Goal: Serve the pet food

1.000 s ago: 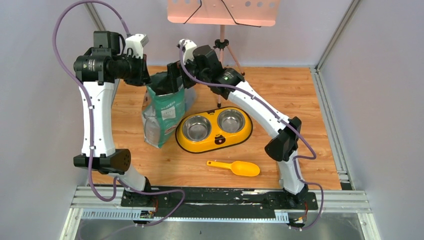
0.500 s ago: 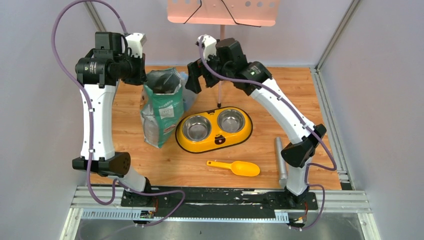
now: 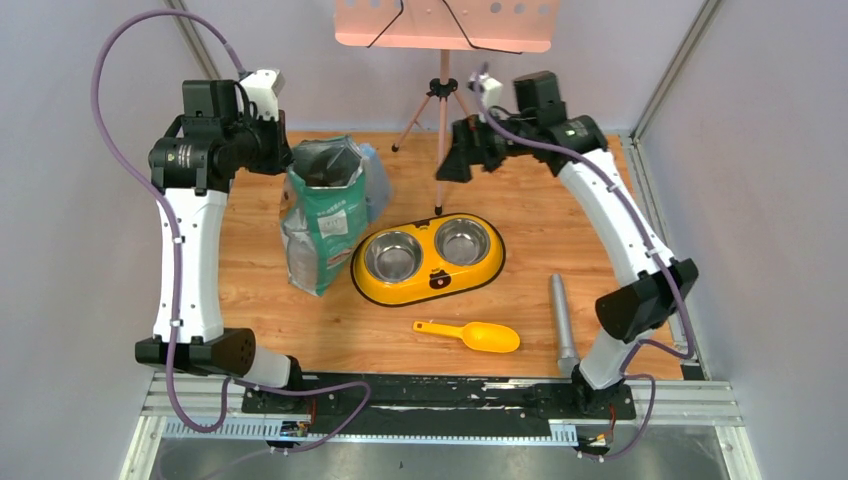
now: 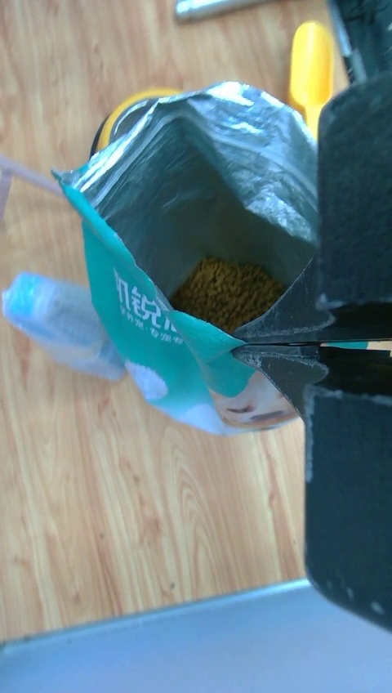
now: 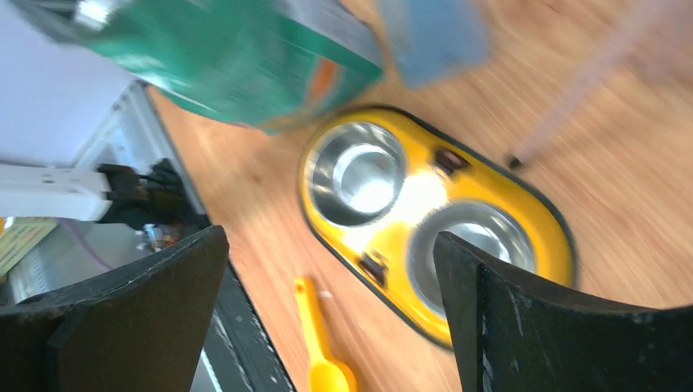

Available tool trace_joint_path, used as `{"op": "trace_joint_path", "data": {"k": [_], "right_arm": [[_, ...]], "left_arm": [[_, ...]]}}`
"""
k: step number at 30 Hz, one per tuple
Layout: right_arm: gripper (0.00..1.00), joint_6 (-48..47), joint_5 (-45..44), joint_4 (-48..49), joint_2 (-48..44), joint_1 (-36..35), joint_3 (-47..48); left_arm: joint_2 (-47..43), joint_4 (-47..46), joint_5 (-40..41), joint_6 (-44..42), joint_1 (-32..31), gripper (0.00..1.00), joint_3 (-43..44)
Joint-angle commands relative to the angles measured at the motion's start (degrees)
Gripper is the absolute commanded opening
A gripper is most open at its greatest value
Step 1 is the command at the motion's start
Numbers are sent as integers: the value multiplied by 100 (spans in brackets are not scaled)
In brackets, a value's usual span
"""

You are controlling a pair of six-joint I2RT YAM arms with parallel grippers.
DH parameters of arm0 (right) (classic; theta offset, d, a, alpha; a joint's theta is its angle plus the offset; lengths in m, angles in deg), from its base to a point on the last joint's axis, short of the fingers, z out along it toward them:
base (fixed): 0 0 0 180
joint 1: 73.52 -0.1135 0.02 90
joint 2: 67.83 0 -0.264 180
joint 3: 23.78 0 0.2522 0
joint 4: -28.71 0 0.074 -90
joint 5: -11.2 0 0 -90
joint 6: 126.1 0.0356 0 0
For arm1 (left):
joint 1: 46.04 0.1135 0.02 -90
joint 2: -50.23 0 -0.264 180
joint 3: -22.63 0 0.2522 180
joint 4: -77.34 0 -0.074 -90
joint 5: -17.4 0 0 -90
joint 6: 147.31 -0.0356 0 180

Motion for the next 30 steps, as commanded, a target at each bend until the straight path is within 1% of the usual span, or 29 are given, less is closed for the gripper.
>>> {"op": "trace_joint_path", "data": {"k": [1, 2, 4, 5, 6, 7, 9, 12, 14, 16, 17, 18, 19, 21, 22, 26, 28, 30], "right_arm": [[99, -906, 163, -658, -667, 803, -763], [99, -1130, 109, -764, -743, 869, -927], [99, -1493, -98, -862, -867, 908, -1297], [99, -1538, -203, -853, -907, 911, -1441], [99, -1531, -218, -855, -918, 915, -1521], [99, -1478, -171, -855, -900, 924, -1546], [99, -1351, -14, -838, -826, 928, -1481], [99, -1193, 156, -768, -726, 923, -1381], [99, -1136, 209, -739, -671, 930, -1336], [99, -1099, 268, -718, -638, 921, -1309], [99, -1093, 299, -704, -627, 926, -1306], [99, -1084, 336, -697, -614, 923, -1313], [98, -1083, 357, -692, -601, 921, -1309], [98, -1076, 388, -685, -576, 923, -1310], [98, -1068, 402, -687, -551, 916, -1300], [98, -925, 503, -697, -458, 916, -1229], [98, -887, 576, -694, -440, 920, -1218], [98, -881, 620, -695, -434, 919, -1233]], "left_arm": [[-396, -1528, 716, 19, -30, 2, 73], [-426, -1611, 728, -47, -34, 4, 10], [-460, -1730, 911, -84, -30, 6, -110], [-453, -1740, 1218, -112, -33, 5, -143], [-394, -1717, 1383, -240, -31, 2, -180], [-285, -1690, 1788, -335, -16, 0, -169], [-164, -1609, 2150, -576, 92, 0, -79], [-200, -1750, 2176, -695, 349, 0, -19], [-278, -1811, 2036, -748, 396, 0, -39], [-340, -1767, 1658, -699, 404, 10, -65], [-366, -1671, 1152, -664, 405, 22, -63], [-384, -1614, 854, -635, 408, 29, -59], [-410, -1539, 309, -540, 408, 40, -69], [-469, -1518, -263, -380, 405, 49, -164], [-488, -1529, -377, -317, 409, 51, -187], [-446, -1459, -386, -200, 408, 56, -173], [-434, -1427, -557, -205, 410, 60, -109], [-464, -1438, -821, -188, 409, 67, -65]]}}
